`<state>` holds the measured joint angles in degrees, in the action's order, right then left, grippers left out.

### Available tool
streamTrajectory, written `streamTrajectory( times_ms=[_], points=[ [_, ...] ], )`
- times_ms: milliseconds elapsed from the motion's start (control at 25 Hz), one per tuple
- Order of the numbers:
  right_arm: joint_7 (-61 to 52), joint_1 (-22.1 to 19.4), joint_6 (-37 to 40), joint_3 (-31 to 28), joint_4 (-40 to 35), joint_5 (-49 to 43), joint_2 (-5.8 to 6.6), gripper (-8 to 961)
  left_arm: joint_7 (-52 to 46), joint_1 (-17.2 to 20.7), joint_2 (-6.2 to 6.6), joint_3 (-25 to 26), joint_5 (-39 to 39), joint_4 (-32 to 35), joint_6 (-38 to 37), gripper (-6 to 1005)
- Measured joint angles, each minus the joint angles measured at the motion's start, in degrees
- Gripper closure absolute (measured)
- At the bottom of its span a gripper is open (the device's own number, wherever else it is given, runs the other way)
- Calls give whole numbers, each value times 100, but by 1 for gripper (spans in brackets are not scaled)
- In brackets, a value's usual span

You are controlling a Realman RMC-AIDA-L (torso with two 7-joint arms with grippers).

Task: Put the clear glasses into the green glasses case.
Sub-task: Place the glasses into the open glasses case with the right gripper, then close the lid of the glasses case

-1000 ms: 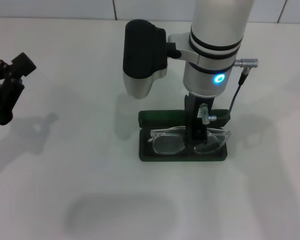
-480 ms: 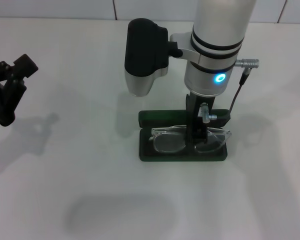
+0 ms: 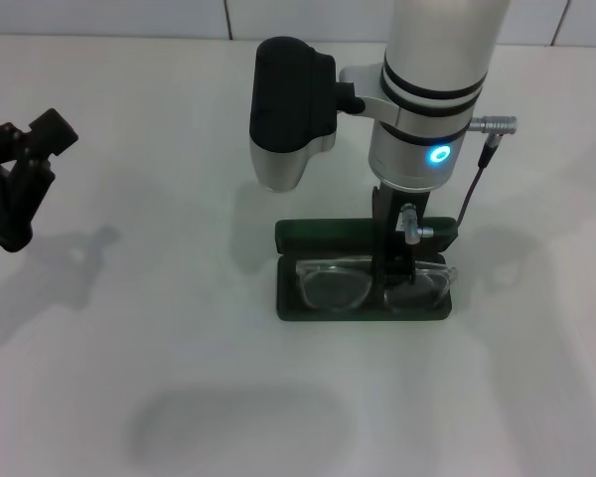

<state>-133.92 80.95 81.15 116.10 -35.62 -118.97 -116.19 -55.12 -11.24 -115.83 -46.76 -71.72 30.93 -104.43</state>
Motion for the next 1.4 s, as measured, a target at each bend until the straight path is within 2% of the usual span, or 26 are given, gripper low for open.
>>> streamTrajectory(
  times_ms=[680,920,1040,1160,1320,1400],
  points=[
    [-56,0,30,0,-78,-18,0,833,4,0,8,0,3,-9,2,972],
    [-164,-196,245,-317,-576,-226,0,835,-122,-13,53,5,55,26,2,971],
    [-349,-548,533,-771,-1216,-683,0,836,-281,-80,87,44,59,47,4,971],
    [-544,-1158,959,-1294,-2295,-1254,0,837,-529,-196,126,153,57,56,11,970],
    [-671,-2375,1343,-2028,-4282,-1666,15,844,-693,-305,145,232,13,154,76,970],
    [-618,-3191,1367,-2390,-5408,-1673,41,849,-732,-346,124,228,-5,194,147,970]
  ],
)
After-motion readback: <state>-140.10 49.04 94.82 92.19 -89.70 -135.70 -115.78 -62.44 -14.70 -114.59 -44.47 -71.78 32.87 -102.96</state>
